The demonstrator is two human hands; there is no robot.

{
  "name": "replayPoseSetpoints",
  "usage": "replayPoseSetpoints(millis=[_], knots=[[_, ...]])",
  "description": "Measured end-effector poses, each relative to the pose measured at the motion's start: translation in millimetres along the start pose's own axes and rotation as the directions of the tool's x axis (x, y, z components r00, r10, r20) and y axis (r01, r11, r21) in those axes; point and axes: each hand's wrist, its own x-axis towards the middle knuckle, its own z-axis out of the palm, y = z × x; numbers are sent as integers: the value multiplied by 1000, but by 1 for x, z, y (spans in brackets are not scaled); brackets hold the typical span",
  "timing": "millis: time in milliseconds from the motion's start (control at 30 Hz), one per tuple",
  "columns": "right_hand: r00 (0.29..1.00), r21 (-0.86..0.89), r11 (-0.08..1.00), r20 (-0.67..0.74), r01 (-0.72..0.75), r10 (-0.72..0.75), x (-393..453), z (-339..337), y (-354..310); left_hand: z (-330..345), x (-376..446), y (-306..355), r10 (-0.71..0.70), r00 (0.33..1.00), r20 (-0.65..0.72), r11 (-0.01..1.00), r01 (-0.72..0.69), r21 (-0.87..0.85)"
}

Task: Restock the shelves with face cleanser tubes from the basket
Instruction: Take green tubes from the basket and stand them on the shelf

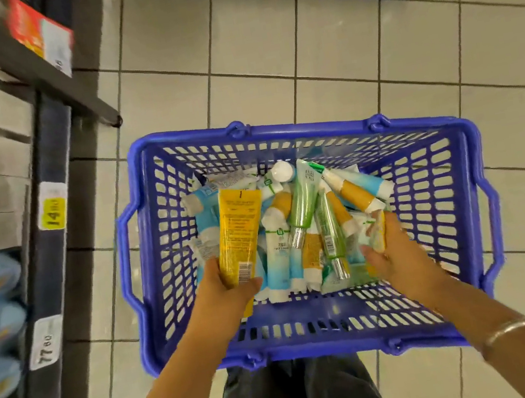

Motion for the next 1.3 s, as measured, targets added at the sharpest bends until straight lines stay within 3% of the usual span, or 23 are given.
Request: replayPoseSetpoints(millis=[133, 267, 333, 467, 567, 700, 833, 933, 1067, 1300], knots=[[997, 356, 933, -68, 54, -32, -41, -38, -76, -21, -63, 27, 25, 997, -69, 995, -31, -100], [994, 550, 835, -102, 22, 41, -94, -66, -158, -54, -134, 59, 66, 988, -137, 979, -91, -182], [990, 693, 721, -85, -22, 112, -120, -74, -198, -72, -171, 72, 82, 986, -147, 972, -112, -207], [948, 920, 316, 141, -232, 285, -168, -84, -275, -106, -244, 93, 97, 975, -201, 953, -149, -265], [919, 902, 221, 324, -372, 224, -201, -87, -320, -126, -297, 103, 162, 963, -216, 895, -235, -378], [875, 853, 223, 483, -472, 7, -246, -92, -370, -143, -367, 106, 195, 940, -281, 791, -320, -521], [790, 783, 322, 597, -533, -143, -296, -93, -419, -152, -435, 100, 166, 909, -382, 626, -396, -671], [703, 712, 332, 690, -619, -171, -335, -87, -451, -158, -485, 90, 140, 894, -426, 418, -444, -793], [571, 600, 537, 784, -592, -246, -395, -78, -483, -165, -555, 66, 221, 851, -476, 124, -509, -852], [308, 461, 770, 884, -442, -352, -521, -51, -510, -165, -663, 7, 85, 686, -723, 14, -726, -687]])
